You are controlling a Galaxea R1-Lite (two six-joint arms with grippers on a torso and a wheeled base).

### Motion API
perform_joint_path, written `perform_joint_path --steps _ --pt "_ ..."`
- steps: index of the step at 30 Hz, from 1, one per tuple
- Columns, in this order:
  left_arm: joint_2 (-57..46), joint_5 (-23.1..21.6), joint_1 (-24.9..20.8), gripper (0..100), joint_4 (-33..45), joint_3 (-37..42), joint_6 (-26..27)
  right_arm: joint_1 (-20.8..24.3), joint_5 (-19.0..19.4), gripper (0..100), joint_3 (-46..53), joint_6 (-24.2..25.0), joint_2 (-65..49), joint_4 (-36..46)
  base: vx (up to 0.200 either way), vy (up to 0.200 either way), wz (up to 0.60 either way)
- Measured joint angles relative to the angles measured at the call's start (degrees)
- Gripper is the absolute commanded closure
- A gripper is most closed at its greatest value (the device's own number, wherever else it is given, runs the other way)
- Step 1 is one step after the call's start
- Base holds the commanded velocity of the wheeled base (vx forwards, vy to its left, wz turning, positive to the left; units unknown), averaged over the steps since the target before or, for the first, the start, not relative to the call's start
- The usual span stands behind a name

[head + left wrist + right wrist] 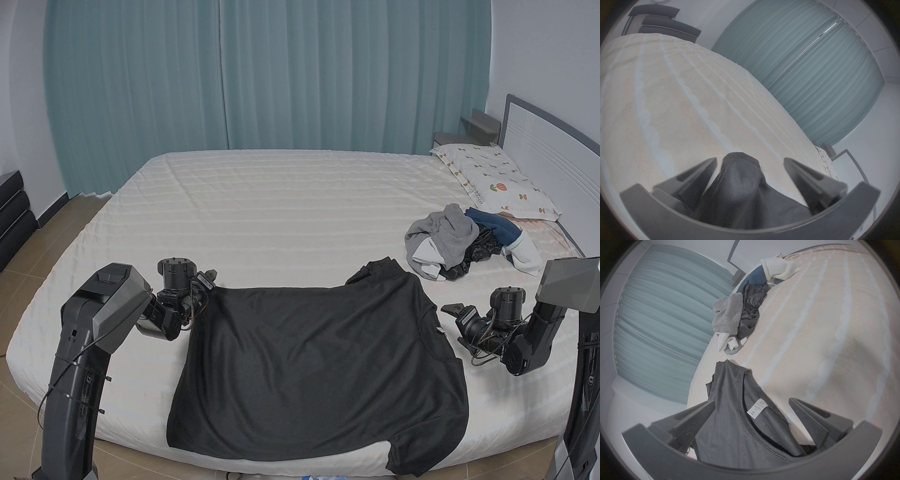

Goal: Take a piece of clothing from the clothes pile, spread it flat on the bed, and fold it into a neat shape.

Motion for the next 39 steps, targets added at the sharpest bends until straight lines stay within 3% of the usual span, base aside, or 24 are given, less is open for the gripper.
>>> perform_joint_path --steps 8,17,39 --pt "0.1 1.6 0.2 100 -0.3 -0.5 0.1 0.0 0.0 0 -0.1 0.0 0.0 0.0 0.0 0.0 0.0" --pt "1.7 6.4 1.7 100 -0.4 -5.4 0.1 -0.1 -0.2 0 -0.3 0.1 0.0 0.0 0.0 0.0 0.0" --pt "4.7 9.7 3.2 100 -0.4 -11.7 0.1 0.0 -0.5 0 -0.5 0.2 0.0 -0.1 0.0 0.0 0.0"
